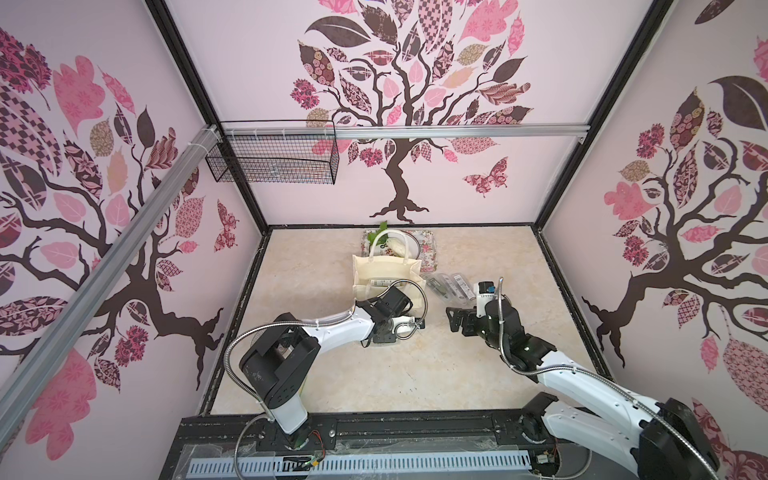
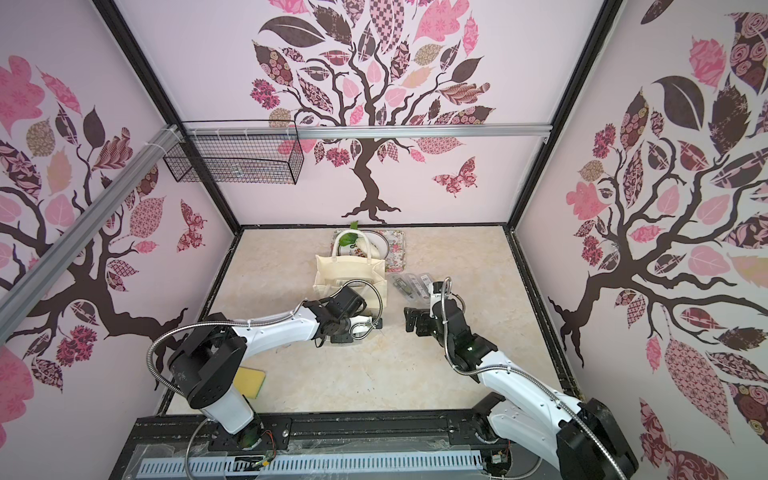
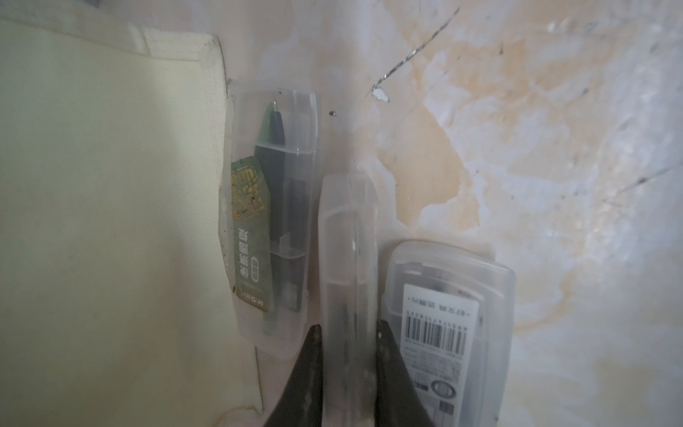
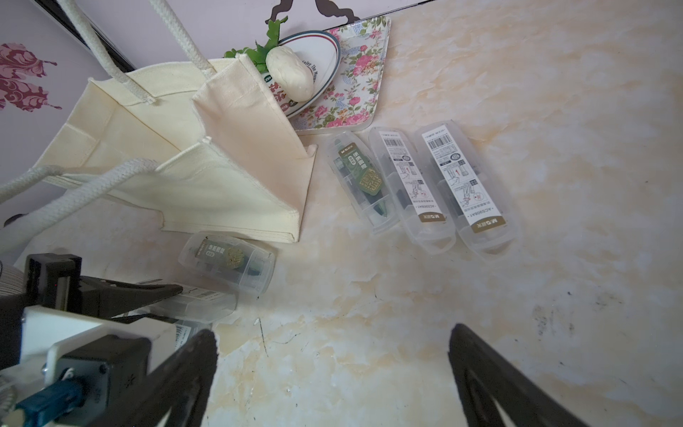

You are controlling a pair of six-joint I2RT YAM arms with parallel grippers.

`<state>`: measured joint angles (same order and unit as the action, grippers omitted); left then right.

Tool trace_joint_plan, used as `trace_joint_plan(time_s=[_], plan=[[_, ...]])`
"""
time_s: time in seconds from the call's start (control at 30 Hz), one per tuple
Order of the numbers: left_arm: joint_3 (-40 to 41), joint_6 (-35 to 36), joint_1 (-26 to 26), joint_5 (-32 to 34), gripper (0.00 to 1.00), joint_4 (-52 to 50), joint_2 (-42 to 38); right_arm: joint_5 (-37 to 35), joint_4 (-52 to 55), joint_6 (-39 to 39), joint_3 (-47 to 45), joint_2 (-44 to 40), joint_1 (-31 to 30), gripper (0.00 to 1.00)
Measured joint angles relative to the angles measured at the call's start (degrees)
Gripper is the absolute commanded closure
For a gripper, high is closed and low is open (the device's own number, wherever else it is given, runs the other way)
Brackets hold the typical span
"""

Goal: Put the compass set into the canvas bag
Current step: Pick up the compass set at the center of the board, then place the compass set in the canvas bag.

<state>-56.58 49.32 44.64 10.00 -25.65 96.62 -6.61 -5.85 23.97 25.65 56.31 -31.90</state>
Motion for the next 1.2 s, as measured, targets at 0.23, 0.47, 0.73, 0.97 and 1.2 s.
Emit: trace_joint_plan(time_s=[0.23, 0.47, 0.73, 0.97, 1.2], plan=[[0.02, 0.0, 0.26, -0.7, 0.83, -0.15, -5.9, 0.0, 0.0, 0.31, 0.0, 0.0, 0.0, 0.0], [0.09, 0.2, 2.91, -1.16, 0.86, 1.97, -17.03, -0.24, -0.02, 0.68, -0.33, -0.09, 0.0, 0.0], [0.0, 0.59, 5.2, -1.27, 0.9, 4.04, -26.05, -0.26, 0.22, 1.57, -1.88, -0.15, 0.0, 0.0], [0.0, 1.79, 6.03, -2.16, 0.92, 6.14, -32.87, -0.22, -0.02, 1.97, -1.95, -0.46, 0.0, 0.0], [0.0, 1.66, 6.29, -5.42, 0.85, 10.32, -42.71, 0.48, -0.07, 2.25, -1.99, -0.42, 0.0, 0.0]])
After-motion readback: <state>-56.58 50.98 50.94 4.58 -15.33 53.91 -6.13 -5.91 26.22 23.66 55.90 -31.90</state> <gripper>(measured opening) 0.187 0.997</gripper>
